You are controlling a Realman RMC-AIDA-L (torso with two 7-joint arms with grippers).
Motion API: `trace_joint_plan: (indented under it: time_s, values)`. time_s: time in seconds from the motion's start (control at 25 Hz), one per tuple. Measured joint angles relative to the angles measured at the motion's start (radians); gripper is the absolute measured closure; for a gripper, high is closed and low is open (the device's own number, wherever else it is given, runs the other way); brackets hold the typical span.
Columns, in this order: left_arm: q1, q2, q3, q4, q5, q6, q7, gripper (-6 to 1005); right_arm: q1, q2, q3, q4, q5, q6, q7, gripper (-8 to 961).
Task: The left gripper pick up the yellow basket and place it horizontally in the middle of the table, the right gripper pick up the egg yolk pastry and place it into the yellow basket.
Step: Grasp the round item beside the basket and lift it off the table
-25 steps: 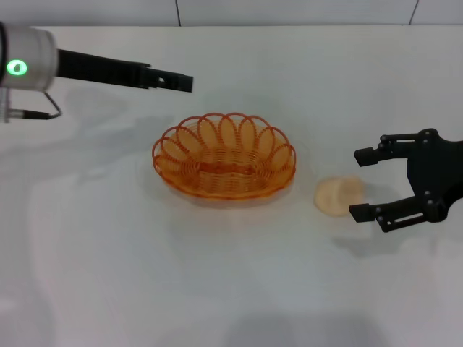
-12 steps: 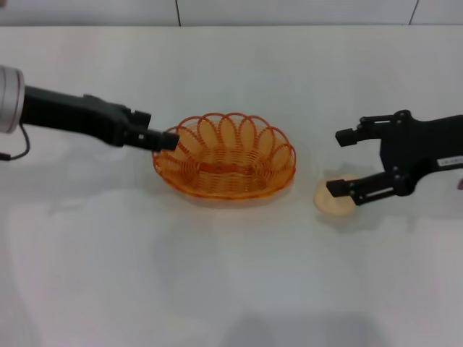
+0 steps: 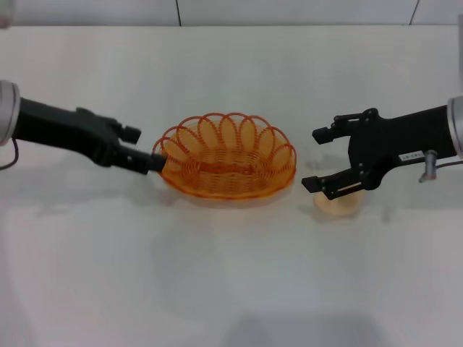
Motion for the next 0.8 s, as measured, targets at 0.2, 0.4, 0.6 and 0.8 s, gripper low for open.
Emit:
trace_joint_plan:
  time_s: [0.2, 0.4, 0.6, 0.8]
  values:
    - [-0.009, -0.006, 0.035, 0.0, 0.048, -0.007, 0.008, 134, 0.007, 0.0, -0.001, 0.022, -0.008, 0.011, 0.006, 99]
    - [-0.011, -0.01, 0.04, 0.0, 0.042, -0.013, 0.011, 135, 0.004, -0.001, 0.002, 0.039, -0.011, 0.016, 0.011, 99]
    - [-0.013, -0.011, 0.038, 0.0, 0.039, -0.014, 0.01, 135, -0.001, -0.002, 0.007, 0.037, -0.084, 0.017, 0.066, 111]
    - [-0.018, -0.019, 0.037, 0.0, 0.039, -0.014, 0.005, 135, 0.003, -0.001, 0.007, 0.029, -0.159, 0.015, 0.125, 133]
